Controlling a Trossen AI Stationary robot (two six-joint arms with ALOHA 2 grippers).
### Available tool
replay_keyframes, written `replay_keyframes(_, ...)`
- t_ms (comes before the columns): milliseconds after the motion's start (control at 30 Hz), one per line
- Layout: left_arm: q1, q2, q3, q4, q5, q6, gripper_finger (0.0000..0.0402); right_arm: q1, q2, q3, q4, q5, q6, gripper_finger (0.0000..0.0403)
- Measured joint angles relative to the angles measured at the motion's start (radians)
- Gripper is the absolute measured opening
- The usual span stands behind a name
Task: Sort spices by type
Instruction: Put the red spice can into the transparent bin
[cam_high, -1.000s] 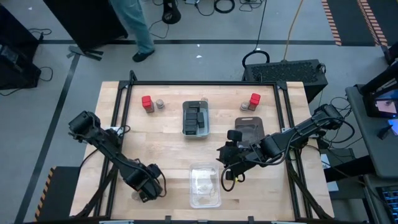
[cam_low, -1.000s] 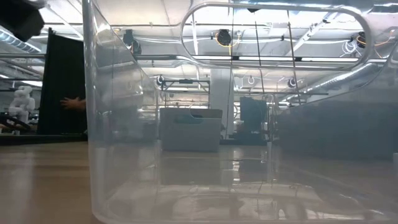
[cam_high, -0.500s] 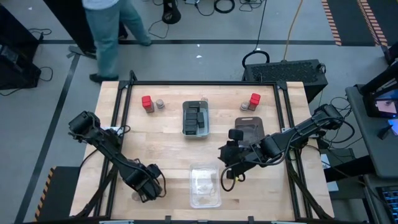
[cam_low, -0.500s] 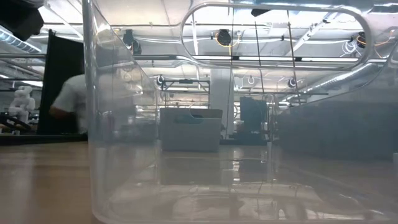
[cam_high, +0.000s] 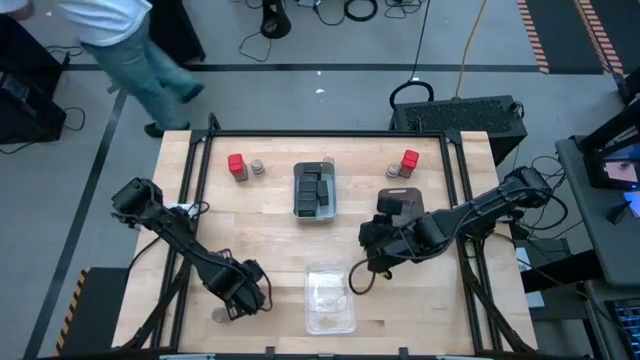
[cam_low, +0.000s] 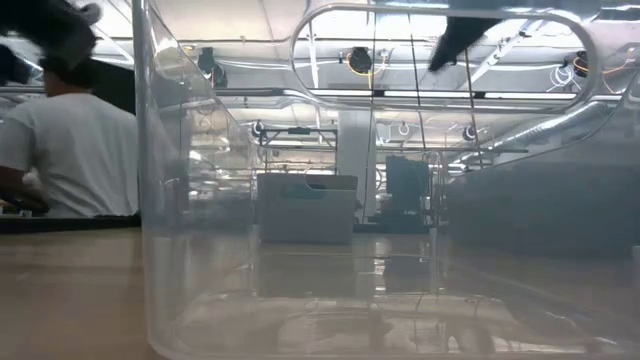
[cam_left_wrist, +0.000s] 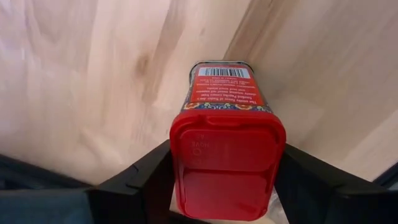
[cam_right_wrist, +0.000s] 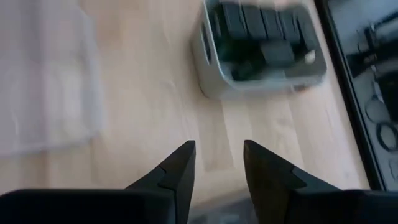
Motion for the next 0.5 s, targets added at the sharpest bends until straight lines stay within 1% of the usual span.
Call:
replay_keyframes(100,0.026,-0.001,0.035,0.002,-0.05,0.072,0.023,-0.04,-0.039,-0.058,0.003,-0.018,0.014,0.0106)
replay_keyframes(167,0.044,-0.003,0.066,-0.018,-0.096,0.118,0.023,-0.076,-0.088,-0.11,0.02,-0.052,0.022,0.01)
replay_keyframes(333,0.099,-0.015,0.156,-0.076,-0.199,0.231,0.023,-0.157,-0.277,-0.257,0.163,-0.138,-0.017,0.009)
replay_keyframes(400,0.119,-0.031,0.187,-0.05,-0.236,0.278,0.023,-0.183,-0.358,-0.319,0.219,-0.159,-0.024,0.0089)
replay_keyframes(500,0.143,-0.051,0.227,0.032,-0.266,0.346,0.023,-0.208,-0.459,-0.401,0.302,-0.159,-0.011,0.0089)
